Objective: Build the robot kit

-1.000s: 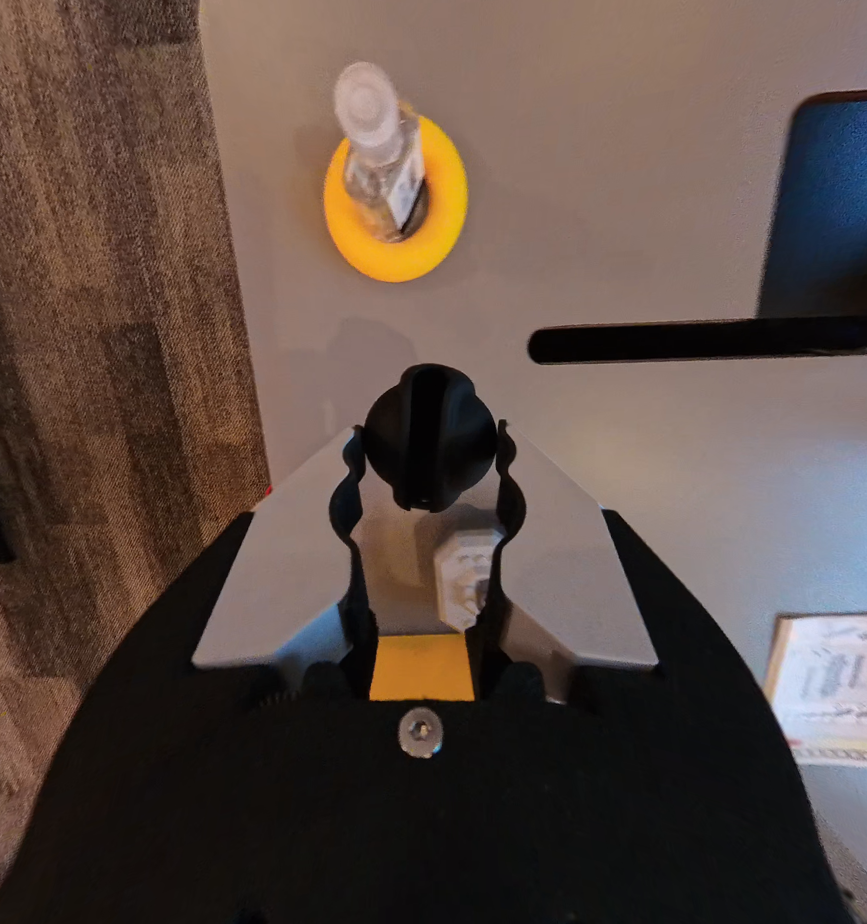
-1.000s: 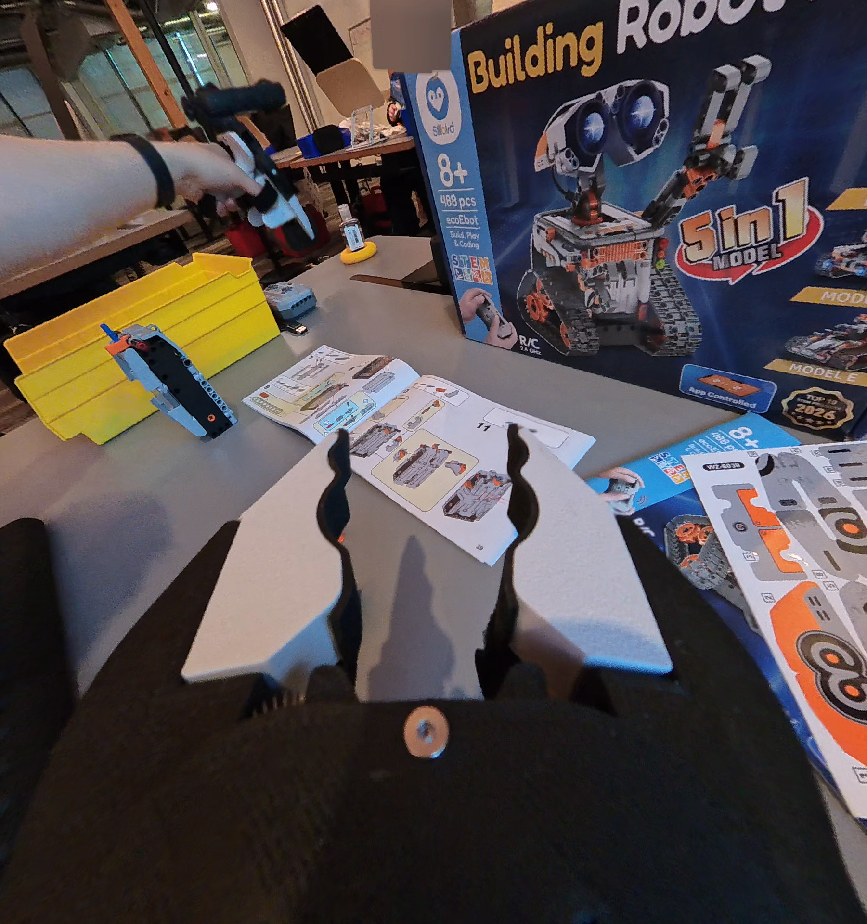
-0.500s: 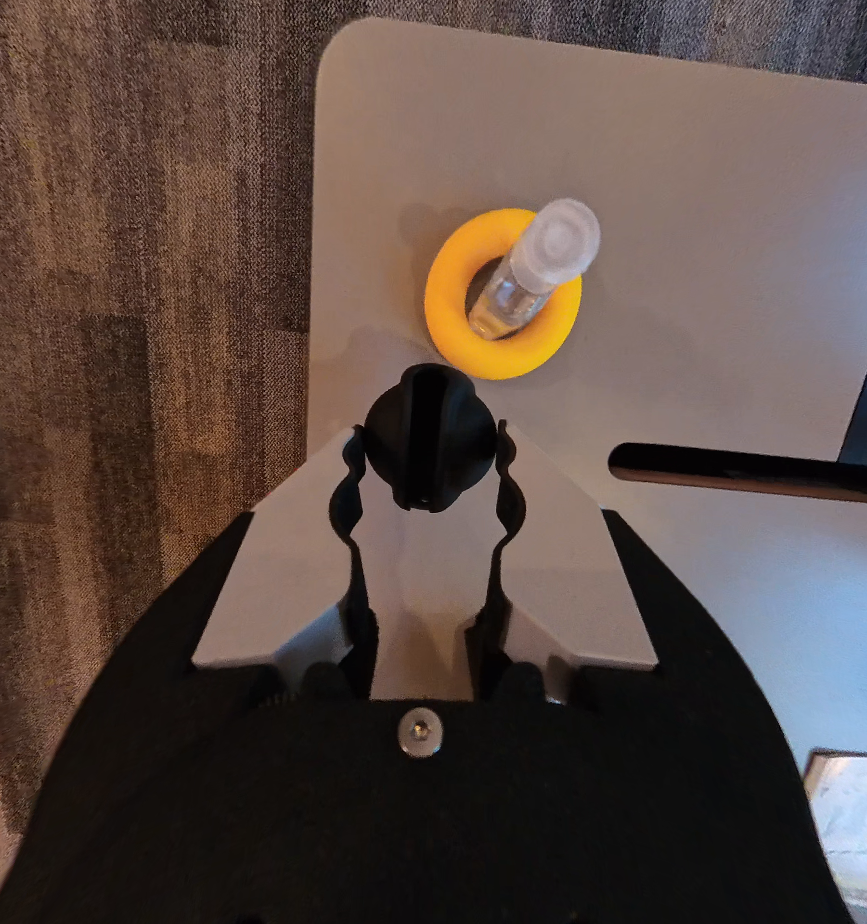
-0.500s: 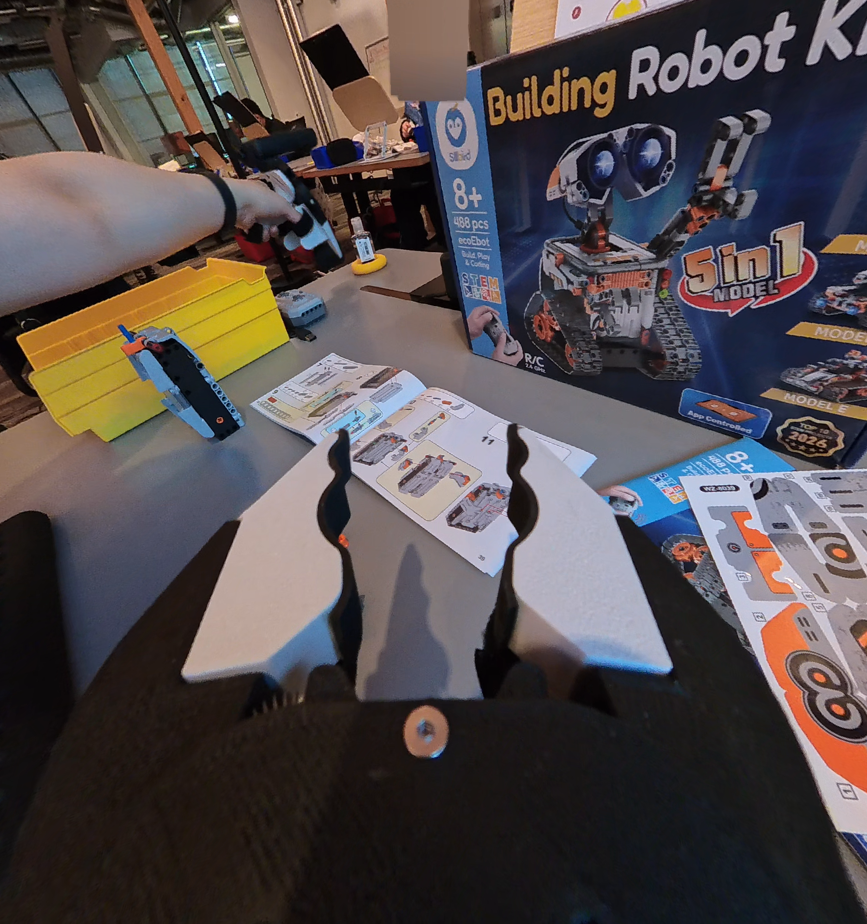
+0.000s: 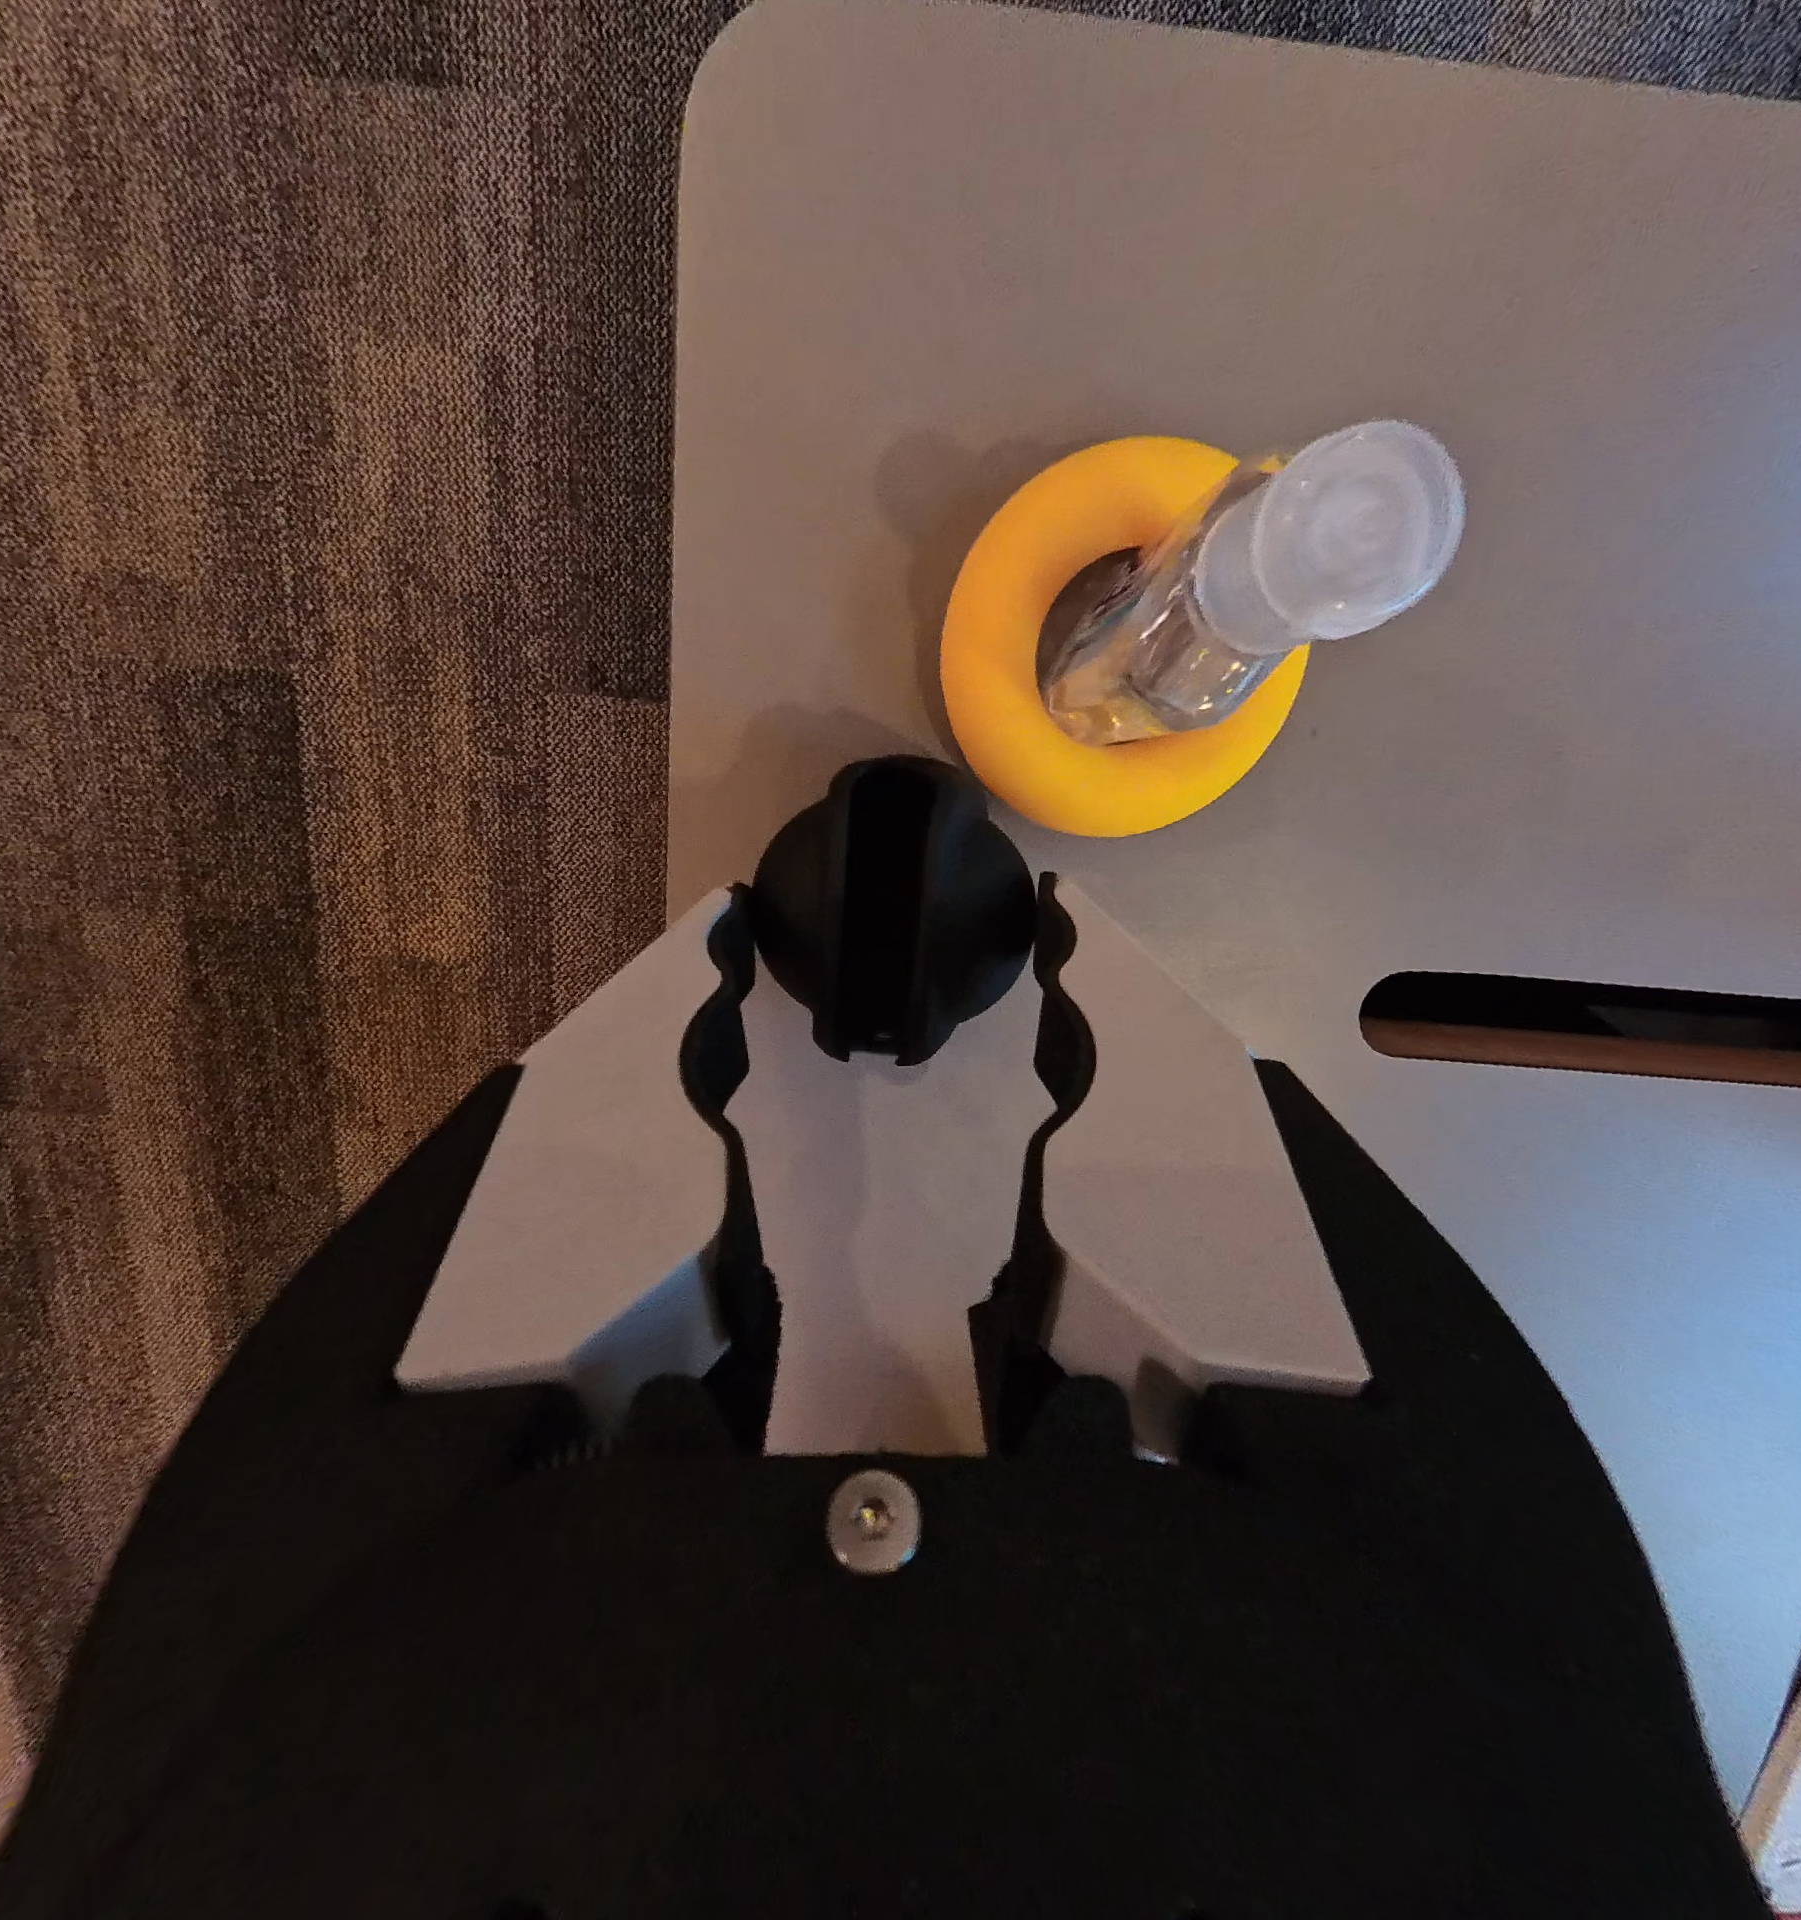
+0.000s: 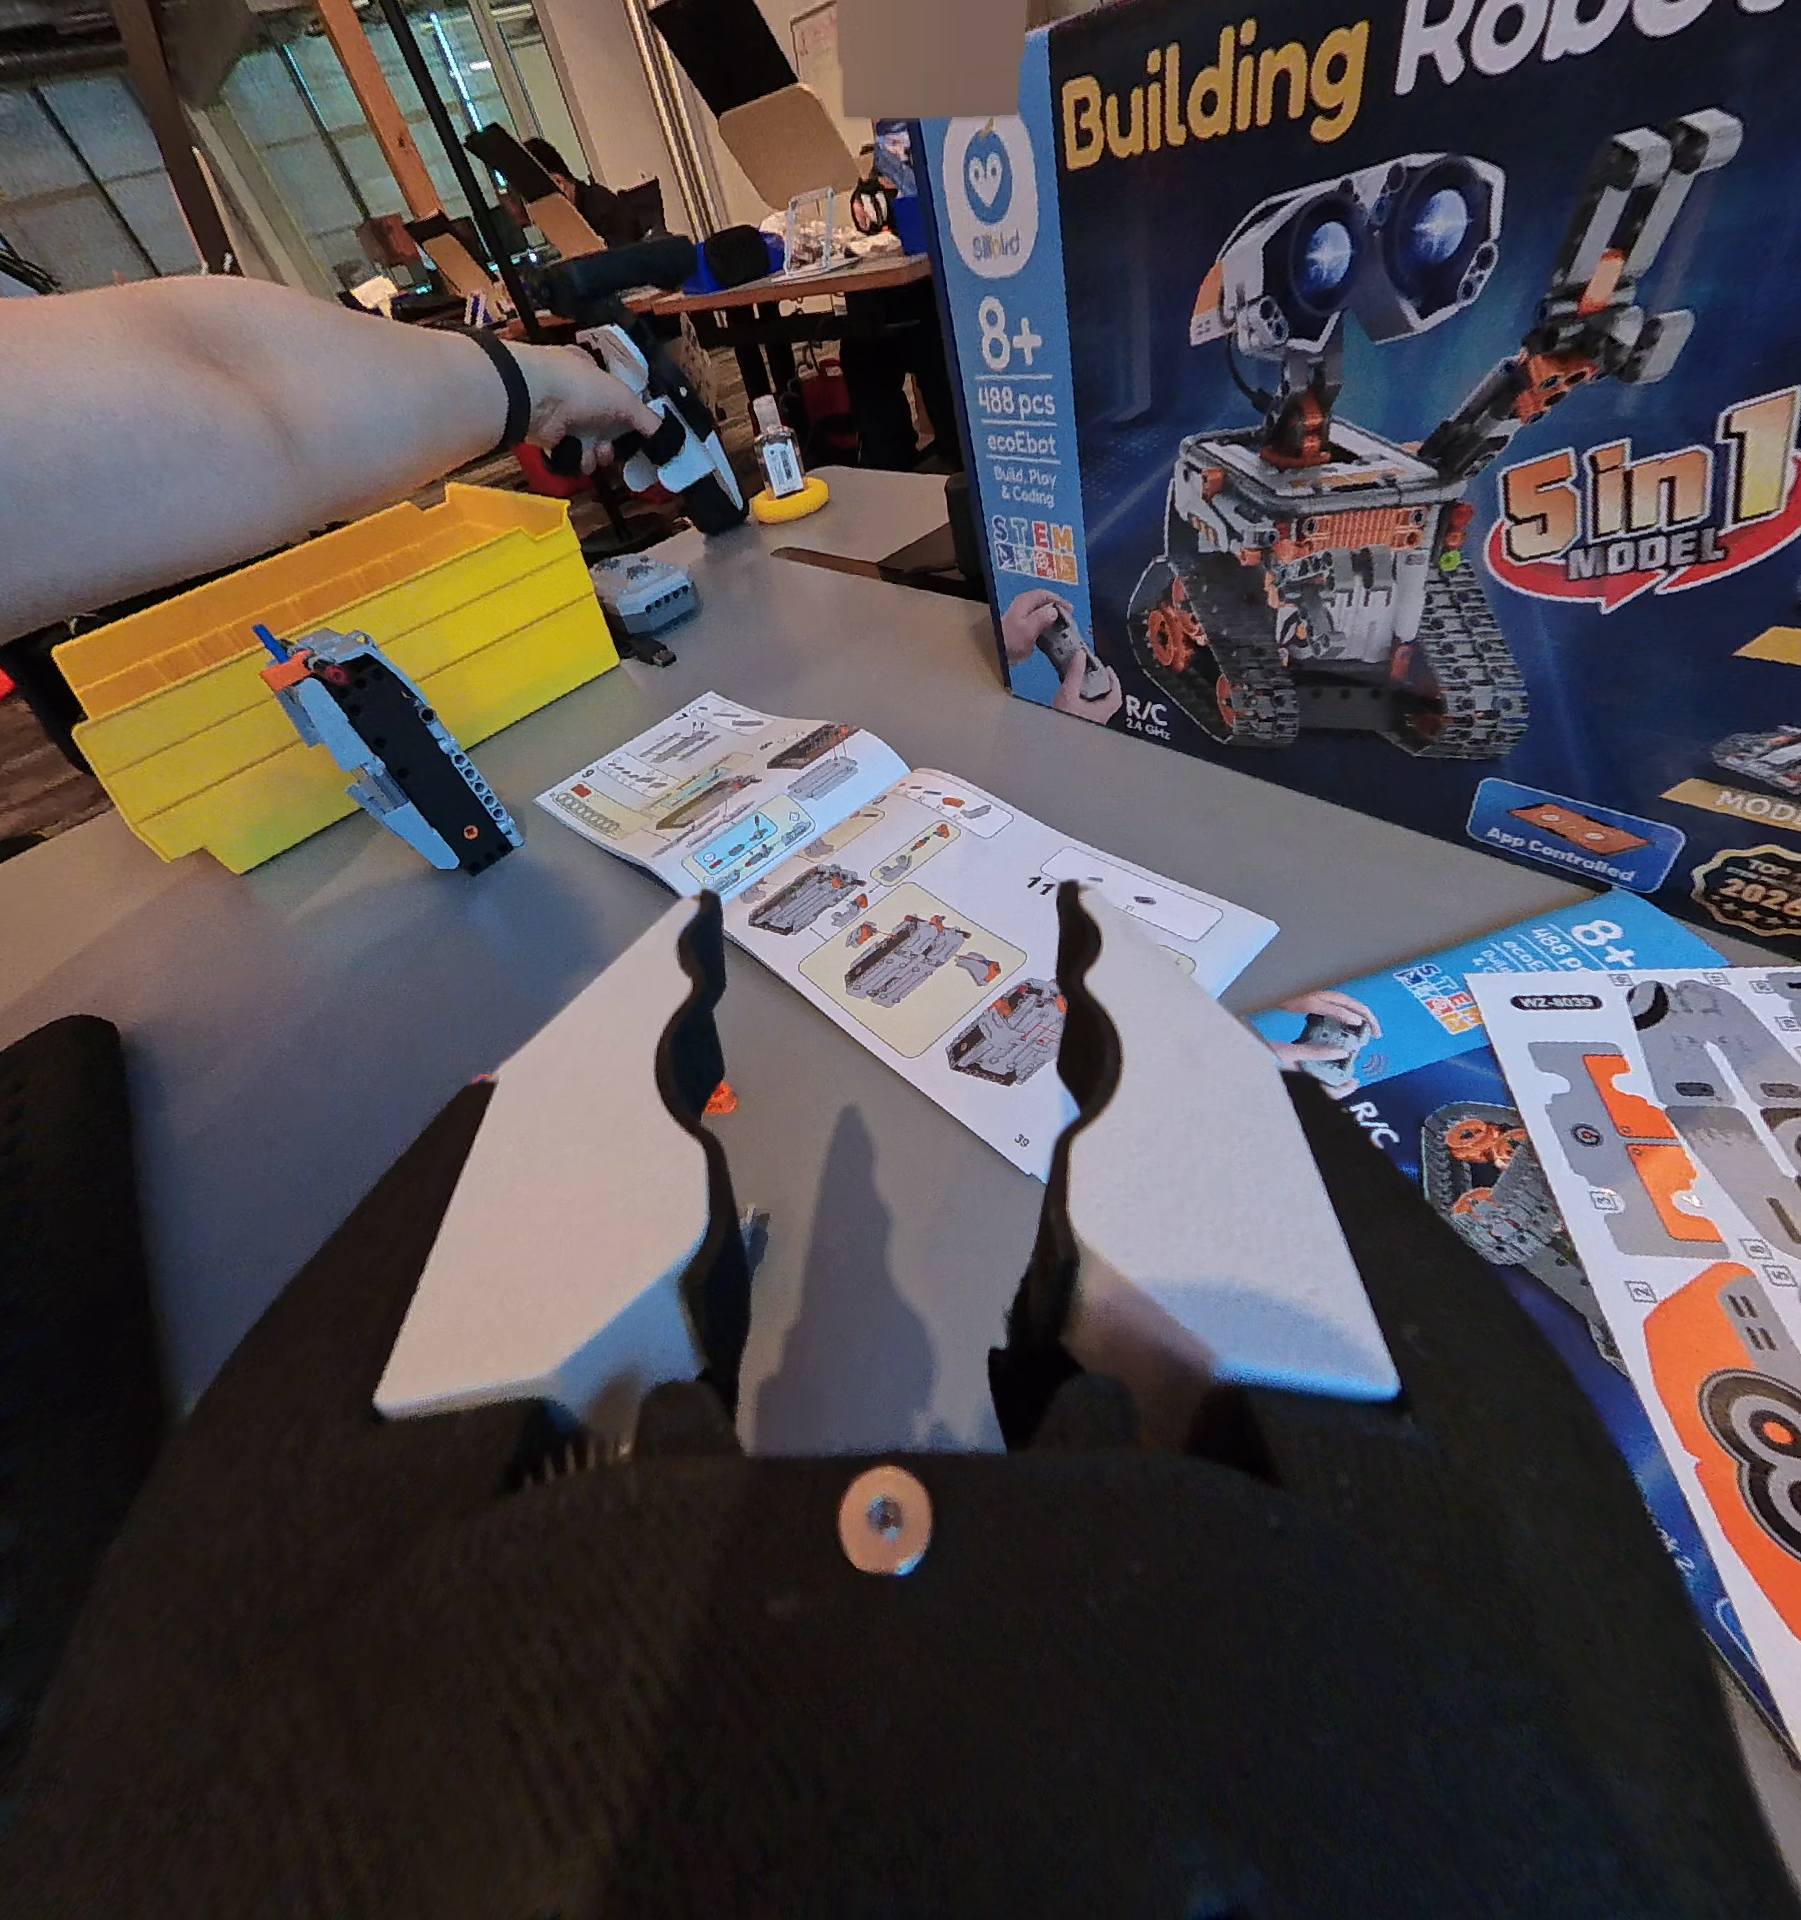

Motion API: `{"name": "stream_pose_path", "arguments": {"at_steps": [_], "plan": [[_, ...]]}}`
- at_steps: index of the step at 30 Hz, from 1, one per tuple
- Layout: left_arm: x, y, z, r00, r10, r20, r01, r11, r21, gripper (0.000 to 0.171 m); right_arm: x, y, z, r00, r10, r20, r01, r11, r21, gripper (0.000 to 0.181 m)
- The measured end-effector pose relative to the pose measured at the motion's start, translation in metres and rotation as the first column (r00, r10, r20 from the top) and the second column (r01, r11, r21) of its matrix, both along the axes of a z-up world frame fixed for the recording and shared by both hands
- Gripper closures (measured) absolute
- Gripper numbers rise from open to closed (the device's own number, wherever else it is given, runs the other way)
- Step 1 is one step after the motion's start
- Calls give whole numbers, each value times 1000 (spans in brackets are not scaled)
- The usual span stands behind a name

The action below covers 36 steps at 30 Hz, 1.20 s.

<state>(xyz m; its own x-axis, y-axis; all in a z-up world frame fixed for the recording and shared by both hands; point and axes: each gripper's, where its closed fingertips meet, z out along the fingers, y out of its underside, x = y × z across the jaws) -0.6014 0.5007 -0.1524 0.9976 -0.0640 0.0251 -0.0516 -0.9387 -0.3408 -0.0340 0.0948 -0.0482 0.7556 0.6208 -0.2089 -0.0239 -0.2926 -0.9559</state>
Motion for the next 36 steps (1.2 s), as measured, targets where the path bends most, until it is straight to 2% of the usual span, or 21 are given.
{"name": "stream_pose_path", "arguments": {"at_steps": [5,9,12,15,18,23,27,30,31,33,36], "plan": [[1,1,1,997,42,59,-43,999,7,114,0,0,1,1000,1,-1,-1,1000,6,118],[4,6,14,993,26,114,-36,996,86,102,-1,0,-1,1000,2,6,-2,1000,6,117],[-3,0,31,995,27,93,-38,993,115,98,-1,1,-2,1000,4,15,-4,1000,3,117],[-3,-7,62,994,-11,112,-11,980,197,99,-5,-2,3,1000,21,0,-21,1000,11,117],[0,-14,109,993,-59,101,21,940,340,97,-7,-7,10,1000,23,12,-24,999,44,116],[13,-44,211,993,-94,-68,116,783,611,93,-9,-14,21,999,7,40,-11,995,103,115],[60,-101,283,979,-125,-160,203,627,752,90,-9,-18,27,997,-31,72,20,988,155,110],[127,-178,322,969,-185,-166,230,418,879,100,-7,-18,32,987,-101,128,70,970,231,99],[154,-210,325,961,-226,-159,234,365,901,98,-6,-17,33,979,-131,158,86,960,265,97],[204,-274,316,944,-299,-135,231,313,921,91,-2,-17,38,956,-201,215,120,933,339,95],[275,-367,282,895,-444,-42,208,334,919,86,1,-23,54,931,-279,236,148,878,456,98]]}}
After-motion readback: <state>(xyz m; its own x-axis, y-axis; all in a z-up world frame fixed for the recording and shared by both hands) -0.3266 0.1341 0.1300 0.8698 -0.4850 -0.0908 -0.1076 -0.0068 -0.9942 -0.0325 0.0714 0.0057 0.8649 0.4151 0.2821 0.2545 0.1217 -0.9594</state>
